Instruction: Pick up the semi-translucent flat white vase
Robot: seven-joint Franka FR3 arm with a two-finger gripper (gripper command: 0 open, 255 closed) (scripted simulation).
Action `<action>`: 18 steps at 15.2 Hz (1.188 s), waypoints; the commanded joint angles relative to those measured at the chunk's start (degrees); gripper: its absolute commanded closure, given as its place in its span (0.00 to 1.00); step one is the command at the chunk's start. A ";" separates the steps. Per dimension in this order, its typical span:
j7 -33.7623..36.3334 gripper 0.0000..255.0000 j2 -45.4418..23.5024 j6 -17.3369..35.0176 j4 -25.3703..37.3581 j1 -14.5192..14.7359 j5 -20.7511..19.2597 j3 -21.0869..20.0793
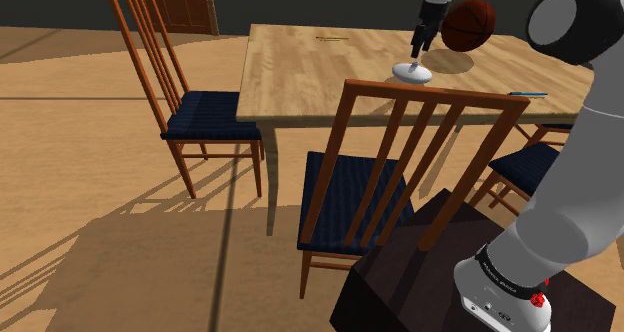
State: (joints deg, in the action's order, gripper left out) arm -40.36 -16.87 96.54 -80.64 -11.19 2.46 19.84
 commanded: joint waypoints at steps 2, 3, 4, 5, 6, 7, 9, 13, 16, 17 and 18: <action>-2.87 0.00 -9.09 -3.87 12.79 -3.56 2.89 0.27; -3.52 0.00 -12.46 -5.65 17.92 -4.98 3.84 0.16; -3.85 0.00 -14.63 -6.88 21.33 -5.92 4.41 0.03; -3.82 0.00 -14.29 -5.88 19.99 -5.75 4.28 -0.01; -3.81 0.00 -13.99 -4.91 18.71 -5.57 4.20 -0.01; -3.79 0.00 -13.72 -3.97 17.49 -5.39 4.13 0.00; -3.77 0.00 -13.28 -2.14 15.22 -5.08 4.01 0.01; -3.74 0.00 -12.87 0.10 12.54 -4.74 3.91 0.00; -3.69 1.00 -12.89 0.08 12.58 -4.71 3.91 -0.01; -3.69 1.00 -12.90 0.08 12.59 -4.71 3.91 -0.01; -3.68 1.00 -12.91 0.07 12.61 -4.71 3.91 -0.01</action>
State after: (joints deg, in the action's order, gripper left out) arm -44.04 -29.75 96.59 -67.98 -15.90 6.37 19.82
